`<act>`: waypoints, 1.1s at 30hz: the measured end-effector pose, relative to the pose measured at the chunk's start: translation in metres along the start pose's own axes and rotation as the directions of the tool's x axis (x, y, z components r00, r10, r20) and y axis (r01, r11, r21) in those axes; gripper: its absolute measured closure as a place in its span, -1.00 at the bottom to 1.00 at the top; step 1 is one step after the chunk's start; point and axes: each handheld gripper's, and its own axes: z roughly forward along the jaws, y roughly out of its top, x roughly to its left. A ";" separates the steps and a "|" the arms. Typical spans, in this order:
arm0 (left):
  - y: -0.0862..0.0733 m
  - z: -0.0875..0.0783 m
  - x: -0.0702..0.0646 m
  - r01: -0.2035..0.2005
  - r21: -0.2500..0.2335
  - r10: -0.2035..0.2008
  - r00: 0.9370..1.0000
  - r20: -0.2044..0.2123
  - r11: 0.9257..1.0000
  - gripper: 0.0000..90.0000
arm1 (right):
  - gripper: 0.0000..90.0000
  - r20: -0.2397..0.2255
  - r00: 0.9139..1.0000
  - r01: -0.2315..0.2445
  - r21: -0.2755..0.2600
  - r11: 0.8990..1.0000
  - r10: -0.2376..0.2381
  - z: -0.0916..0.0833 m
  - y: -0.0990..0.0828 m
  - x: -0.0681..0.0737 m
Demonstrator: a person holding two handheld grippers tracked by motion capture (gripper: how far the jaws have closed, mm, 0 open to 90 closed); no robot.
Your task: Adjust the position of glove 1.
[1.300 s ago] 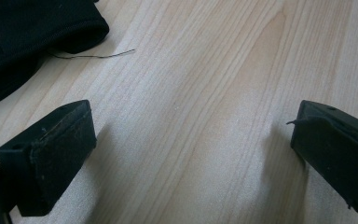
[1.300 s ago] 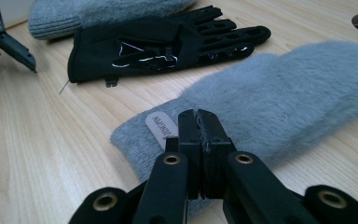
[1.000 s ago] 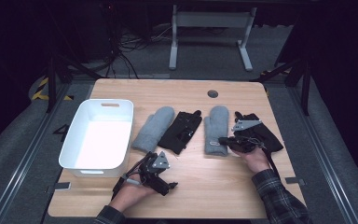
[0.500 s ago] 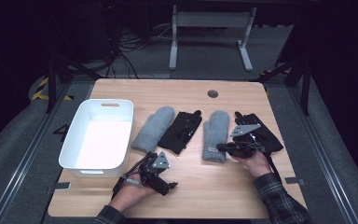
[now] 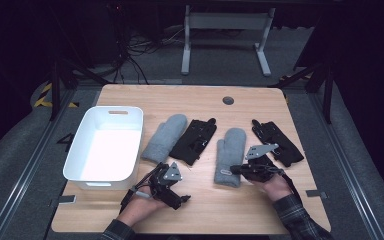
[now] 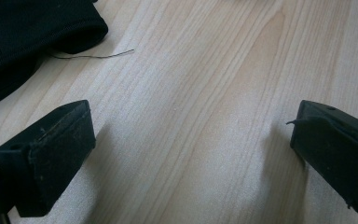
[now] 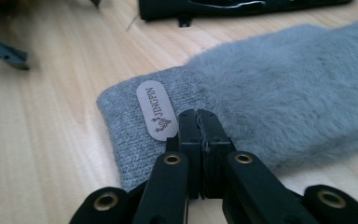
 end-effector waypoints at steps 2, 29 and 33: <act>0.000 0.000 0.000 0.000 0.000 0.000 1.000 0.000 1.000 -1.00 | 1.00 -0.002 1.000 0.009 0.001 1.000 -0.009 0.000 0.000 0.005; 0.000 0.000 0.000 -0.003 0.000 0.003 1.000 -0.001 1.000 -1.00 | 0.99 0.068 0.998 -0.013 -0.074 0.997 0.018 -0.008 0.015 -0.014; 0.000 0.000 0.000 0.000 -0.001 0.000 1.000 -0.001 1.000 -0.99 | 0.99 0.084 0.996 -0.034 -0.066 0.997 0.040 -0.002 0.013 -0.028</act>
